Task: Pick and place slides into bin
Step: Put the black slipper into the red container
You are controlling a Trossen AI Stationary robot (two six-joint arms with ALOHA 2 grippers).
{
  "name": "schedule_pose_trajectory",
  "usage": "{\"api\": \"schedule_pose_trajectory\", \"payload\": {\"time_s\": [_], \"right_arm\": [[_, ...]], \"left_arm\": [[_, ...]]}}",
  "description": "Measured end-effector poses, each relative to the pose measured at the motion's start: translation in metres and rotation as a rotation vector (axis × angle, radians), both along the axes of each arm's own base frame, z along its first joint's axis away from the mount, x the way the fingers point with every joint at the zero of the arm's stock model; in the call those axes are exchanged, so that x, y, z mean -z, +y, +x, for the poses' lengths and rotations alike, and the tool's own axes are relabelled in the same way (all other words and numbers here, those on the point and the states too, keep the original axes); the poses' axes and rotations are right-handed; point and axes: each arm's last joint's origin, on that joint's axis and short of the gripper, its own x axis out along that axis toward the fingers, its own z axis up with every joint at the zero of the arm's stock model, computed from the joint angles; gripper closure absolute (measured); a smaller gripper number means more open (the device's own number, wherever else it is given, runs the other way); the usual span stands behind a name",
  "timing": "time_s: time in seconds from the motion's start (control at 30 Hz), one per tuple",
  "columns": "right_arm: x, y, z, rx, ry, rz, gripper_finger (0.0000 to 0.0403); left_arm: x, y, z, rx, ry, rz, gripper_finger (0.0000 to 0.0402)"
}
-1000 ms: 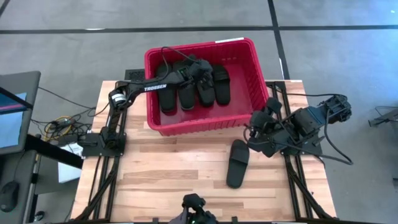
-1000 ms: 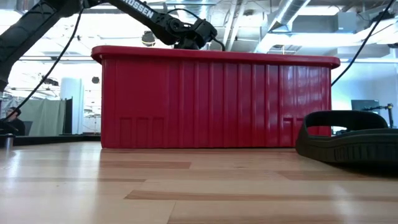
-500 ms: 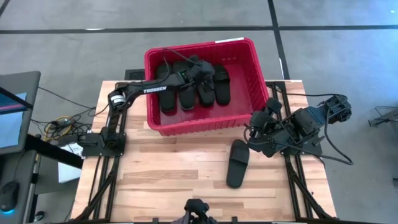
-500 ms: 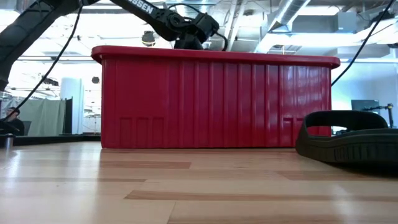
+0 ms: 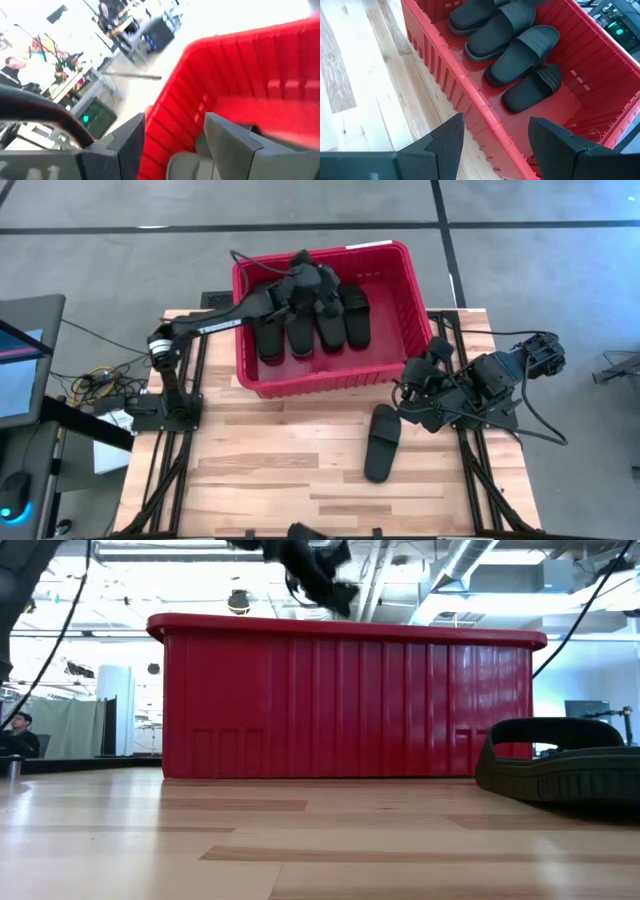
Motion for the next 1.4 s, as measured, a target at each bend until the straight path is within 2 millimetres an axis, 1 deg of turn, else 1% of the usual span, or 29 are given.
{"api": "schedule_pose_trajectory", "payload": {"time_s": [0.17, 0.3, 0.5, 0.63, 0.73, 0.87, 0.97, 1.1, 1.2, 1.33, 1.4], "right_arm": [[0.0, 0.0, 0.0, -0.005, 0.004, -0.003, 0.0196], [0.0, 0.002, -0.001, -0.017, 0.005, -0.003, 0.0196], [0.0, 0.019, -0.009, -0.129, 0.022, -0.024, 0.0196], [0.0, 0.032, -0.016, -0.191, 0.017, -0.02, 0.0196], [0.0, 0.04, -0.022, -0.222, 0.003, -0.006, 0.0196], [0.001, 0.051, -0.029, -0.254, -0.016, 0.013, 0.0196], [0.013, 0.06, -0.029, -0.275, -0.02, 0.014, 0.0196], [0.041, 0.077, -0.027, -0.33, 0.021, 0.047, 0.0196], [0.068, 0.088, -0.023, -0.35, 0.034, 0.09, 0.0196], [0.1, 0.091, -0.024, -0.285, 0.035, 0.112, 0.0196], [0.116, 0.091, -0.026, -0.24, 0.033, 0.129, 0.0196]], "left_arm": [[-0.031, -0.027, -0.015, 0.051, -0.054, 0.019, 0.0209], [-0.051, -0.055, -0.028, 0.173, -0.099, -0.024, 0.0209], [-0.077, -0.098, -0.053, 0.506, -0.184, -0.213, 0.0209], [-0.087, -0.128, -0.068, 0.701, -0.203, -0.358, 0.0209], [-0.091, -0.153, -0.077, 0.789, -0.198, -0.446, 0.0209], [-0.088, -0.187, -0.084, 0.817, -0.149, -0.532, 0.0209], [-0.08, -0.212, -0.089, 0.778, -0.089, -0.59, 0.0209], [-0.067, -0.245, -0.096, 0.718, 0.007, -0.648, 0.0209], [-0.056, -0.267, -0.099, 0.68, 0.035, -0.637, 0.0209], [-0.034, -0.292, -0.105, 0.633, 0.086, -0.584, 0.0209], [-0.016, -0.3, -0.109, 0.589, 0.132, -0.577, 0.0209]]}}
